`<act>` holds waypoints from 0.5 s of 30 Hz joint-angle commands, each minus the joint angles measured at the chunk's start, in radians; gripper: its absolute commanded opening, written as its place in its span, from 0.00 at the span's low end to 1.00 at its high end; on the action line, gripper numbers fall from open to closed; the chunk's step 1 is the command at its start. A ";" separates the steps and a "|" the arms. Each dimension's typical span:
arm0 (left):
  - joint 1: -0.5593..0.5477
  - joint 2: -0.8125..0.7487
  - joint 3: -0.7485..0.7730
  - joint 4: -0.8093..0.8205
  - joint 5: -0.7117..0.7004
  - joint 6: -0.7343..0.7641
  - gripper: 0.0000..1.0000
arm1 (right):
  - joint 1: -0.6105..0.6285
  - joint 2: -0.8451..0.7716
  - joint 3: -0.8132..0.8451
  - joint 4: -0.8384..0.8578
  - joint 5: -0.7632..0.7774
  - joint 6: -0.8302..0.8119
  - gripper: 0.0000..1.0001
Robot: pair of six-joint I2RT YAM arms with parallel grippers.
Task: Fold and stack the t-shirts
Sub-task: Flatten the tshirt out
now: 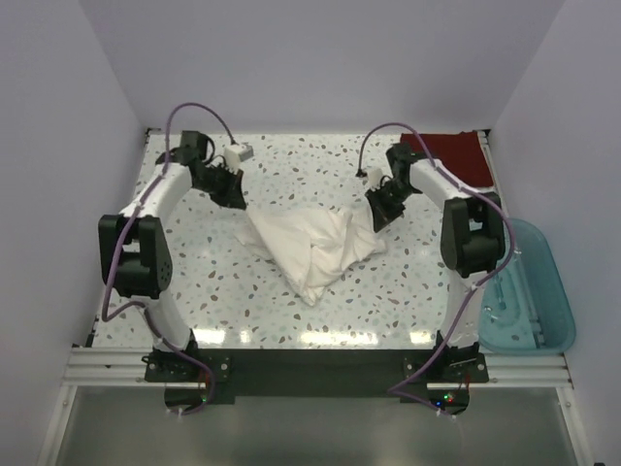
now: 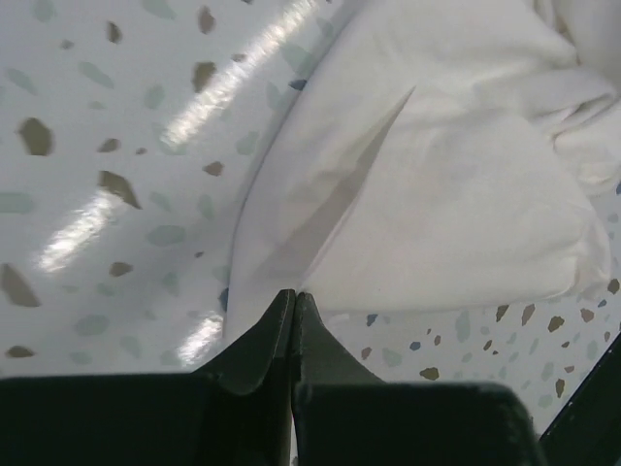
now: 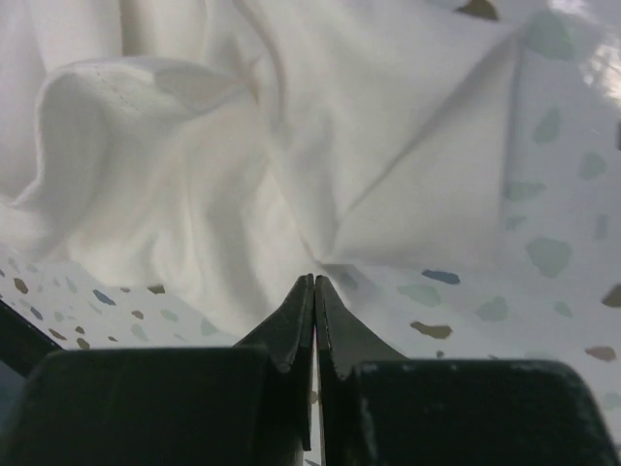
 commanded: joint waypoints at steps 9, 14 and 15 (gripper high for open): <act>0.301 -0.153 0.212 -0.116 0.133 0.126 0.00 | -0.097 -0.202 0.050 0.032 0.002 0.033 0.00; 0.359 -0.233 0.028 -0.025 0.044 0.130 0.00 | -0.036 -0.182 0.079 -0.003 -0.061 0.022 0.41; 0.365 -0.226 0.004 -0.019 0.027 0.133 0.00 | -0.017 -0.182 0.079 -0.001 -0.066 0.018 0.48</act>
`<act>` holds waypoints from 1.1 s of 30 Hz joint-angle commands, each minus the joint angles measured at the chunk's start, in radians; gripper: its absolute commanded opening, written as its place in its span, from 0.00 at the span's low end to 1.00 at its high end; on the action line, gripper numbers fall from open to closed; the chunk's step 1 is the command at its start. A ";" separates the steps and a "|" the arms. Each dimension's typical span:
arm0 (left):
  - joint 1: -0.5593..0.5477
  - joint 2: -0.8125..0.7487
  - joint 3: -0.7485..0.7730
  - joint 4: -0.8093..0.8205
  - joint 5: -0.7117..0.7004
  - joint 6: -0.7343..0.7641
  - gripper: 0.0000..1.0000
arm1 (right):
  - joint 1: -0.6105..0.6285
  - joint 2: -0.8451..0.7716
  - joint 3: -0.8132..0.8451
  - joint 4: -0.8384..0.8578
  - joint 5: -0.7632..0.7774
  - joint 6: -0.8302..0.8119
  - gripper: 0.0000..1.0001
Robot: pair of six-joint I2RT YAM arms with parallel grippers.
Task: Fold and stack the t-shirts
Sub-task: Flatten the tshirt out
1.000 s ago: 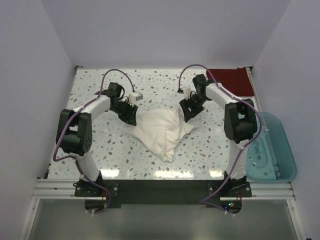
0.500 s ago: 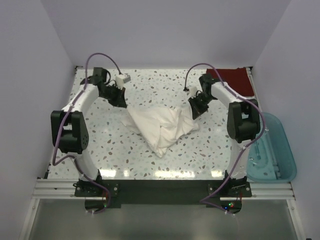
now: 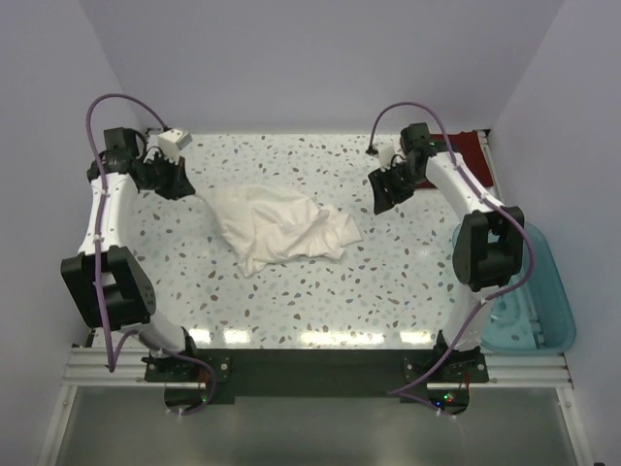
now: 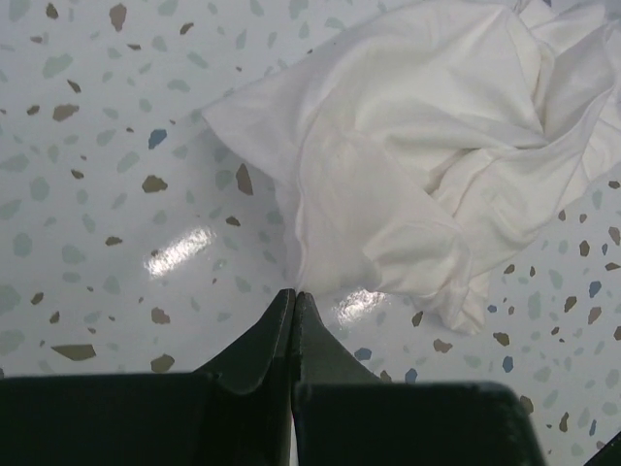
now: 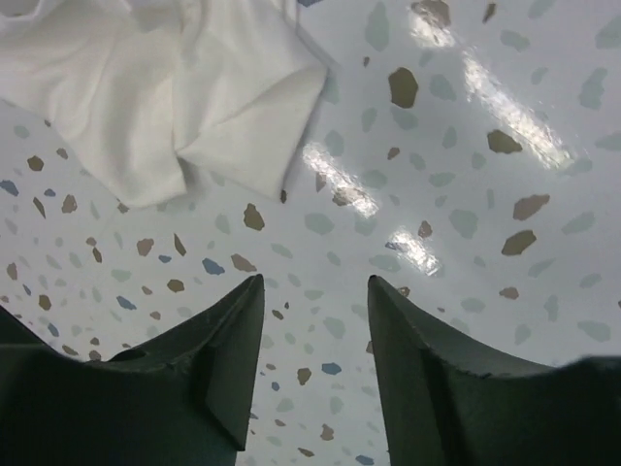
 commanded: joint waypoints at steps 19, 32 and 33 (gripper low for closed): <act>0.024 0.114 0.008 -0.031 0.044 0.035 0.00 | 0.397 0.322 0.400 0.005 0.065 -0.402 0.73; 0.024 0.190 0.097 -0.031 0.049 0.012 0.00 | 0.370 0.289 0.405 -0.092 0.134 -0.461 0.00; 0.026 0.191 0.100 -0.032 0.050 0.010 0.00 | 0.362 0.272 0.393 -0.082 0.155 -0.452 0.03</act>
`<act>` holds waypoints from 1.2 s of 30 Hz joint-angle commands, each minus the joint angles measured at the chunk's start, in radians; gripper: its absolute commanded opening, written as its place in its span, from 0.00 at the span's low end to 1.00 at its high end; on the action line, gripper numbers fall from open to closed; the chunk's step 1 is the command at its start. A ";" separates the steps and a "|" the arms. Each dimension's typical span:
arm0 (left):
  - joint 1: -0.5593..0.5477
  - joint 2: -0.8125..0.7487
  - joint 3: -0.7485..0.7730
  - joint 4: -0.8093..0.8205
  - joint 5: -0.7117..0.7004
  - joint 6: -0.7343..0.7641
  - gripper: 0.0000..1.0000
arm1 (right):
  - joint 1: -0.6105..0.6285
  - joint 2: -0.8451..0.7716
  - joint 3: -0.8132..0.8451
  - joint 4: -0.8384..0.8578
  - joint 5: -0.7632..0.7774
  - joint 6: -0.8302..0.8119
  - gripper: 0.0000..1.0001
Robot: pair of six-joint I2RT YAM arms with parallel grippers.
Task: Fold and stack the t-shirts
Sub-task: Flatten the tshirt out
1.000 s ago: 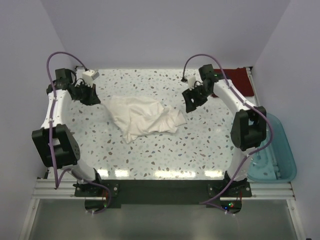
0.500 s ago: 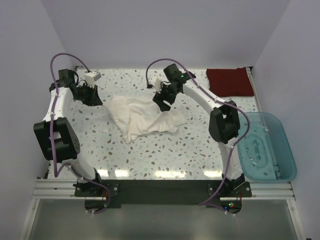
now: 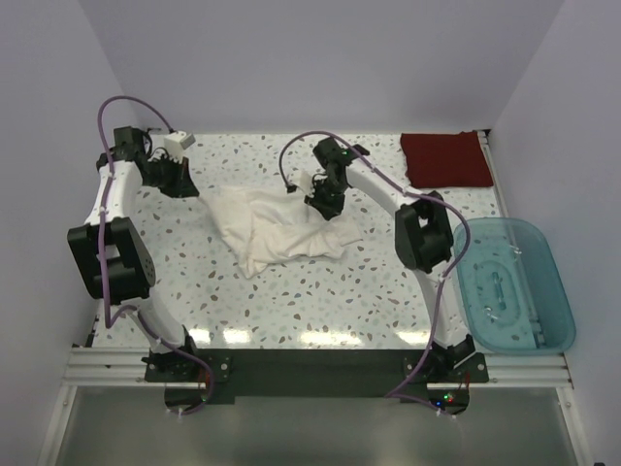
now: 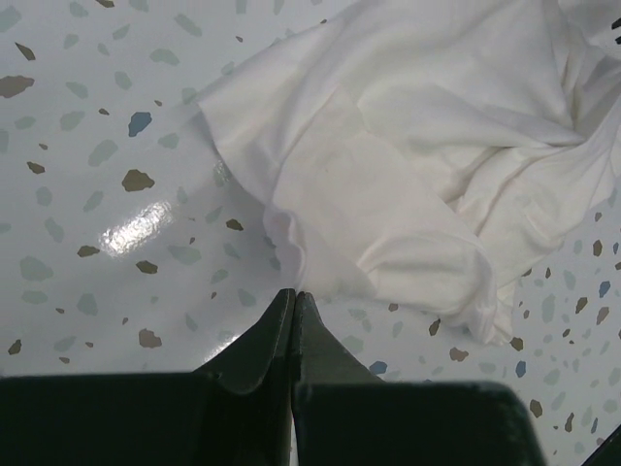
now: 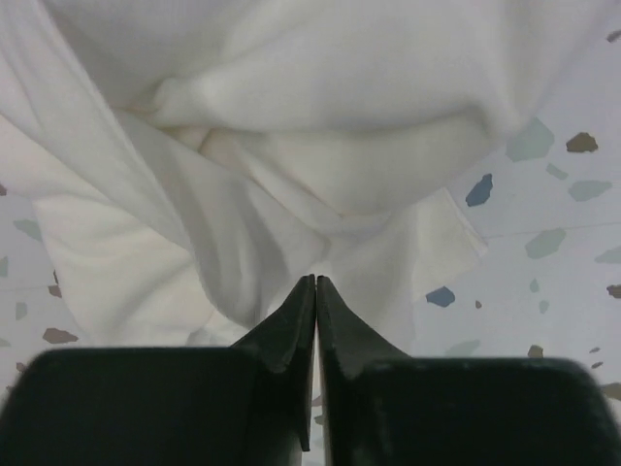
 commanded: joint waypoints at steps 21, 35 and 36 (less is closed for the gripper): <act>0.002 0.018 0.039 0.004 0.056 -0.018 0.00 | 0.013 -0.056 -0.016 -0.047 -0.036 -0.092 0.73; 0.015 0.073 0.225 0.042 0.081 -0.130 0.00 | -0.096 -0.170 0.044 0.030 0.049 0.037 0.00; 0.019 0.079 0.295 0.050 0.087 -0.144 0.00 | -0.152 -0.193 0.082 0.051 0.061 0.065 0.00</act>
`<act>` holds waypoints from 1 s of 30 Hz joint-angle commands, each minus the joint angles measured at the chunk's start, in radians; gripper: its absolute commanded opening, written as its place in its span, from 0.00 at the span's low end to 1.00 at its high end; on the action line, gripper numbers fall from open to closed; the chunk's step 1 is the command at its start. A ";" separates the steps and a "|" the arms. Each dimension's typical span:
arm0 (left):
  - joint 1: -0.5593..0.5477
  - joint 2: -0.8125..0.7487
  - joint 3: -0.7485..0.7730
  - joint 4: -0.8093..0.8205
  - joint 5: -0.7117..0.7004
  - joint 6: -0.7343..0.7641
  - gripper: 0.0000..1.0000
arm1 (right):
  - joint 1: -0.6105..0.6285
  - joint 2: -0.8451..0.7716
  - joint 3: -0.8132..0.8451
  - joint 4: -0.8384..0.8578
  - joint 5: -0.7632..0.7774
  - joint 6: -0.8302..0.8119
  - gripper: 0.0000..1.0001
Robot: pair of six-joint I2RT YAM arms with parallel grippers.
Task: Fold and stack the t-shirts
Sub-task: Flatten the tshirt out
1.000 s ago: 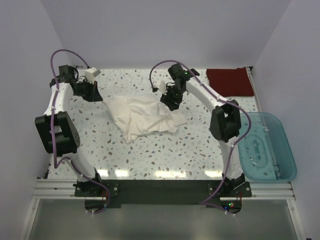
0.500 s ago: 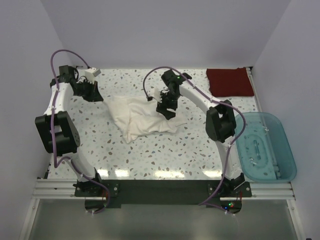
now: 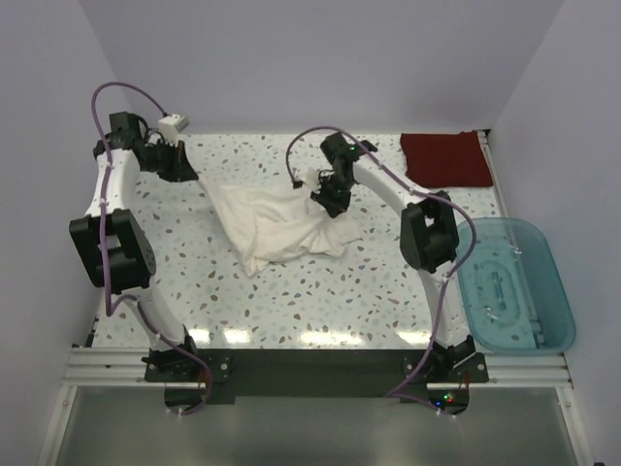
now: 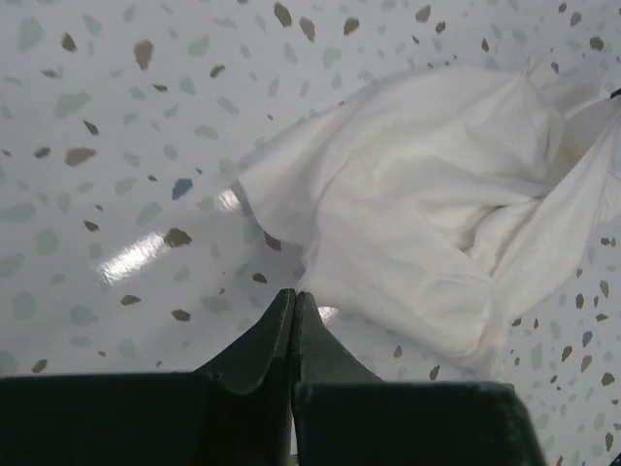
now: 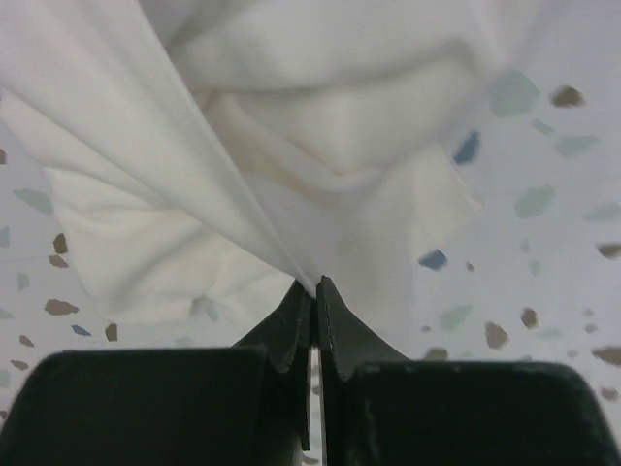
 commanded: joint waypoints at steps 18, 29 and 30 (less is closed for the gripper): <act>0.232 -0.105 0.405 0.766 0.259 -0.668 0.00 | -0.408 -0.560 0.218 0.441 0.231 0.158 0.00; 0.328 -0.267 0.114 0.554 0.473 -0.552 0.00 | -0.419 -0.787 -0.090 0.397 0.148 0.149 0.00; 0.328 -0.260 0.122 0.476 0.467 -0.501 0.00 | -0.420 -0.801 -0.110 0.397 0.139 0.150 0.00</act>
